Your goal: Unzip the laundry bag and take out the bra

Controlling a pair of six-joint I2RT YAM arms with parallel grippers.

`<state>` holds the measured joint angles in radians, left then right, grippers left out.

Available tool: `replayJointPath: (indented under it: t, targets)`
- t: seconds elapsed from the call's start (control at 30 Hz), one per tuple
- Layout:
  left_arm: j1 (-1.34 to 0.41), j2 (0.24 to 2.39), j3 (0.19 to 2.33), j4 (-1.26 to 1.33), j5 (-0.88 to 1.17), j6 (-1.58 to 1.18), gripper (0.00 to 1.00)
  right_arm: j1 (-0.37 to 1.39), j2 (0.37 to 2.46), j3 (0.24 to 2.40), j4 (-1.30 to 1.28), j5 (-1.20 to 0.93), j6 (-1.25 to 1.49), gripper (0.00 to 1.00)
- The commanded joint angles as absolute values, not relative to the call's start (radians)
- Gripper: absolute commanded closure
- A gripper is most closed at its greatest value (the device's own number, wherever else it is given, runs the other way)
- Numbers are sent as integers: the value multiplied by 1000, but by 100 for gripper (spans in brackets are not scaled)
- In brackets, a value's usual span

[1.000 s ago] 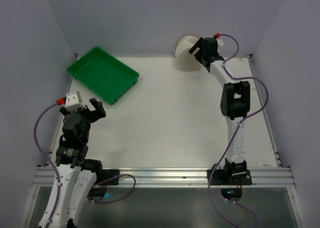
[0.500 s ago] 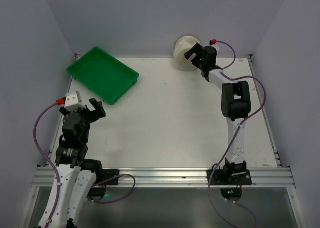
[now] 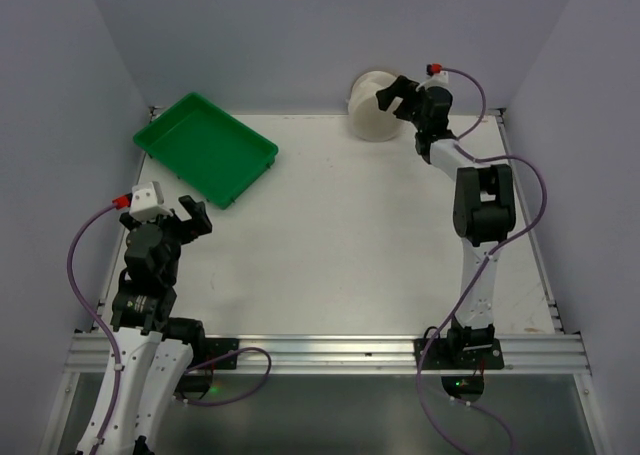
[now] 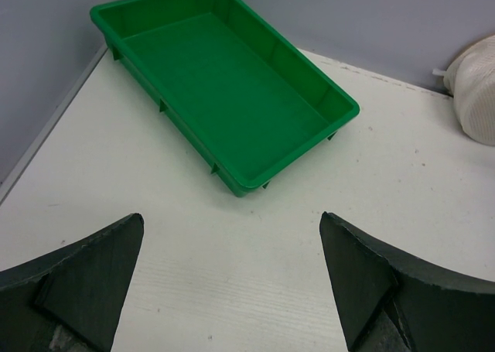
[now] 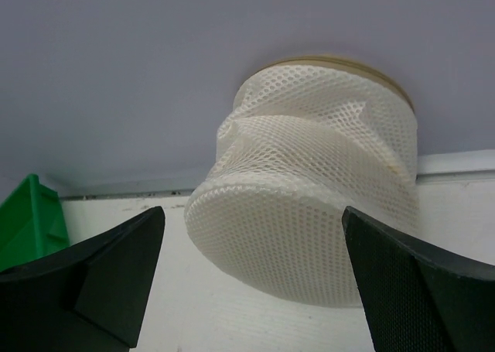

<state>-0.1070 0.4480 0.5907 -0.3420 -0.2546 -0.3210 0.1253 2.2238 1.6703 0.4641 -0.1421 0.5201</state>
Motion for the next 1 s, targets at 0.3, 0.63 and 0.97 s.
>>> replayJointPath:
  t: [0.3, 0.63, 0.97]
  targets:
    - [-109, 460, 574, -279, -222, -296, 0, 45, 2365, 2025, 269, -458, 396, 1]
    - [-107, 454, 569, -272, -207, -287, 0, 35, 2525, 2293, 51, -624, 462, 1]
    - [-107, 453, 568, -271, -196, -288, 0, 60, 2492, 2166, 98, -851, 578, 1]
